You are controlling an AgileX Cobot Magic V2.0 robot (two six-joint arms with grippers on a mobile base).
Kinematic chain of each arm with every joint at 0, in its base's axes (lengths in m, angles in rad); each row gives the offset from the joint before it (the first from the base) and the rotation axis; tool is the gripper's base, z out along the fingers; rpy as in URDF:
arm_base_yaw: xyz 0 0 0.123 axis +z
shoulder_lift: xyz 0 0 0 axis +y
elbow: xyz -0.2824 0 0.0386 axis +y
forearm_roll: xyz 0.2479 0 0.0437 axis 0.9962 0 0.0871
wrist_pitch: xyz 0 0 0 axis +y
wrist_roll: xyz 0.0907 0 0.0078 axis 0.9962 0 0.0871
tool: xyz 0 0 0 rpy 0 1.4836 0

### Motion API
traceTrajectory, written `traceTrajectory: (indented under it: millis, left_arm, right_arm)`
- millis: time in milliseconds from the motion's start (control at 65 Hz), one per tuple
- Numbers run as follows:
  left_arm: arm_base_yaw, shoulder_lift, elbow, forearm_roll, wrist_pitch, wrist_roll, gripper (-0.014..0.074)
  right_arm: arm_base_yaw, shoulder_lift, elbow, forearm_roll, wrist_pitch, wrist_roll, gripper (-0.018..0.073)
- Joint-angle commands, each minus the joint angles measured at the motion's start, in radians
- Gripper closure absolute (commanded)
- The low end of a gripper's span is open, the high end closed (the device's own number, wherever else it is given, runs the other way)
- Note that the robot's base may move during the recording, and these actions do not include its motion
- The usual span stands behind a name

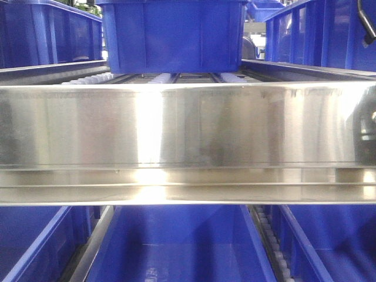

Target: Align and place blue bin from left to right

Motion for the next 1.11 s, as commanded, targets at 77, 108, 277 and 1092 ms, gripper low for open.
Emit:
traceTrajectory:
  millis: [77, 108, 277, 1092]
  left_arm:
    - [-0.005, -0.027, -0.018, -0.028, -0.104, 0.008, 0.0708]
    - [-0.005, -0.027, -0.018, -0.028, -0.104, 0.008, 0.0708]
    - [-0.005, -0.027, -0.018, -0.028, -0.104, 0.008, 0.0708]
    - [-0.005, -0.027, -0.018, -0.028, -0.106, 0.008, 0.0708]
  right_arm:
    - [-0.001, -0.031, -0.015, 0.013, -0.09, -0.016, 0.062]
    - [-0.001, -0.031, -0.015, 0.013, -0.09, -0.016, 0.062]
    - [-0.001, -0.027, -0.015, 0.013, -0.09, -0.016, 0.062]
    - [-0.001, -0.018, -0.015, 0.013, -0.113, -0.016, 0.062]
